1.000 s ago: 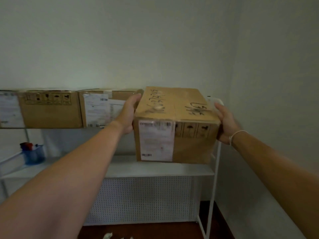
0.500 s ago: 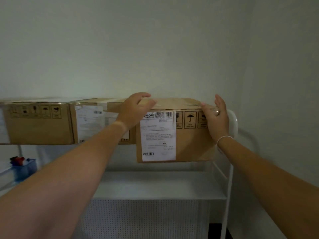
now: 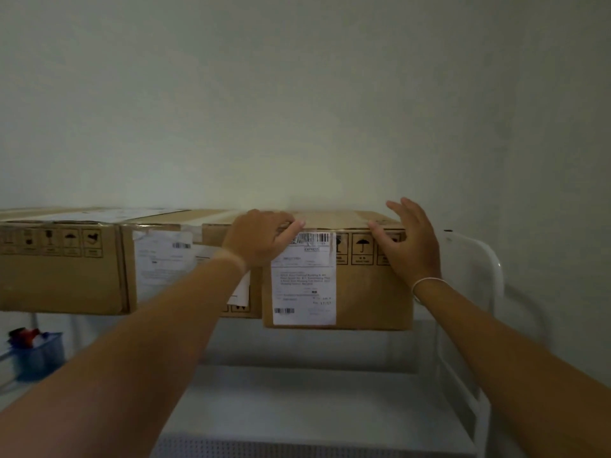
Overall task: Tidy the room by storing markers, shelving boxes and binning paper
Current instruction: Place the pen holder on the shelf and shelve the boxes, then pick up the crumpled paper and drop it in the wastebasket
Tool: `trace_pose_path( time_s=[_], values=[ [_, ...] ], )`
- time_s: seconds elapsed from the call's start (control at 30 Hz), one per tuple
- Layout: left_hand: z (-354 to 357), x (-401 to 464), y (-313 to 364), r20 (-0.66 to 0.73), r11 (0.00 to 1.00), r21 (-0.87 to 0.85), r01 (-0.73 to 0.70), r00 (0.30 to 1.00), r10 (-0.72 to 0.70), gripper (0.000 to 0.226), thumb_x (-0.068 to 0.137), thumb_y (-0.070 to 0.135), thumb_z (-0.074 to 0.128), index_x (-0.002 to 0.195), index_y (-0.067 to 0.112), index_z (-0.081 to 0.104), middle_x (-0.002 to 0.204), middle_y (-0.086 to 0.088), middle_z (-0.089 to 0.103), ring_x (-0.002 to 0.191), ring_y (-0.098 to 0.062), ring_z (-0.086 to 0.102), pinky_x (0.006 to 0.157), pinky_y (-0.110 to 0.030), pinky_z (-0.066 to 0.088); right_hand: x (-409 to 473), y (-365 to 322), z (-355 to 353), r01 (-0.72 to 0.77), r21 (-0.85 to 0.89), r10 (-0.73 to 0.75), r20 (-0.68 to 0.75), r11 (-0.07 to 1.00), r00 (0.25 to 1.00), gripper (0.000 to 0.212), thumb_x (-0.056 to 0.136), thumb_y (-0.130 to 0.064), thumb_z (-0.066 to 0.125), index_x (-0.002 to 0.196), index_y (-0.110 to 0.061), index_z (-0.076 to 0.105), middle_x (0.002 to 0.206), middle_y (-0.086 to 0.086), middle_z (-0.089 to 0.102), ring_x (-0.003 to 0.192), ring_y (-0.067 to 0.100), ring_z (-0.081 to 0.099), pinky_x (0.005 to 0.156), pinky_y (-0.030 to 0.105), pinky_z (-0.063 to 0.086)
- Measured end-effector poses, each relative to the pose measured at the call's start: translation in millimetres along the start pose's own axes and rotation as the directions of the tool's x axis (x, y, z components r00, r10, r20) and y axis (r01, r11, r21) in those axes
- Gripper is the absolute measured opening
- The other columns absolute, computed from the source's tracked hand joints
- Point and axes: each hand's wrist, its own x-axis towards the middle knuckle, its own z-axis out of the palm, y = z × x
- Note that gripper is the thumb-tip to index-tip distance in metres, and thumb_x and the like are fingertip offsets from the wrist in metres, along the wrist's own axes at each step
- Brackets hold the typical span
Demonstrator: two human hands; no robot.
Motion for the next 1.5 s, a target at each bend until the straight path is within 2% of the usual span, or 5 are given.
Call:
trace_pose_path(
  time_s=[0.23, 0.73, 0.93, 1.07, 1.5],
  values=[
    [26.1, 12.5, -14.8, -0.106, 0.965, 0.259, 0.040, 0.994, -0.013, 0.073, 0.086, 0.062, 0.011, 0.086, 0.019, 0.070, 0.059, -0.001, 0.066, 0.050, -0.018, 0.059, 0.043, -0.021, 0.034, 14.4, 16.8, 24.1, 0.019, 0.017, -0.018, -0.047, 1.000, 0.999, 0.063, 0.078, -0.058, 0.045, 0.121, -0.015, 0.060, 0.133, 0.008, 0.055, 0.125, 0.021, 0.049, 0.098, 0.026, 0.038],
    [30.1, 7.2, -21.6, -0.169, 0.969, 0.249, -0.006, 0.984, 0.050, 0.065, 0.090, 0.056, 0.019, 0.083, 0.013, 0.067, 0.057, 0.000, 0.058, 0.047, -0.019, 0.048, 0.051, -0.024, 0.023, 6.5, 9.3, 20.3, -0.054, -0.099, 0.050, -0.046, 0.994, 0.998, 0.060, 0.084, -0.057, 0.045, 0.125, -0.014, 0.053, 0.133, 0.007, 0.051, 0.122, 0.025, 0.048, 0.091, 0.031, 0.040],
    [25.5, -20.6, -32.3, -0.193, 0.983, 0.174, -0.056, 0.977, 0.090, 0.049, 0.090, 0.041, 0.036, 0.112, 0.008, 0.064, 0.102, -0.011, 0.070, 0.093, -0.031, 0.063, 0.083, -0.038, 0.044, -22.3, -5.6, 22.0, -0.199, -0.166, 0.195, -0.041, 0.966, 0.980, 0.067, 0.089, -0.056, 0.045, 0.145, -0.024, 0.027, 0.156, 0.007, 0.019, 0.143, 0.027, 0.021, 0.111, 0.045, 0.027],
    [17.4, -51.8, -42.0, -0.172, 0.989, 0.133, -0.069, 0.981, 0.092, 0.046, 0.091, 0.034, 0.041, 0.128, 0.010, 0.055, 0.131, -0.015, 0.057, 0.121, -0.034, 0.052, 0.106, -0.045, 0.035, -54.1, -20.8, 23.5, -0.251, -0.149, 0.242, -0.074, 0.957, 0.967, 0.074, 0.087, -0.054, 0.049, 0.148, -0.023, 0.019, 0.158, 0.007, 0.014, 0.144, 0.025, 0.018, 0.115, 0.043, 0.023],
    [8.9, -229.9, -70.9, 0.164, 0.995, -0.098, 0.008, 0.986, 0.008, 0.048, 0.090, 0.032, 0.043, 0.132, 0.010, 0.052, 0.138, -0.016, 0.051, 0.124, -0.035, 0.048, 0.101, -0.042, 0.040, -233.8, -76.0, 72.7, -0.364, -0.178, 0.392, 0.160, 0.914, 0.906, 0.070, 0.086, -0.051, 0.055, 0.141, -0.014, 0.033, 0.149, 0.013, 0.031, 0.136, 0.029, 0.032, 0.110, 0.045, 0.033]
  ],
)
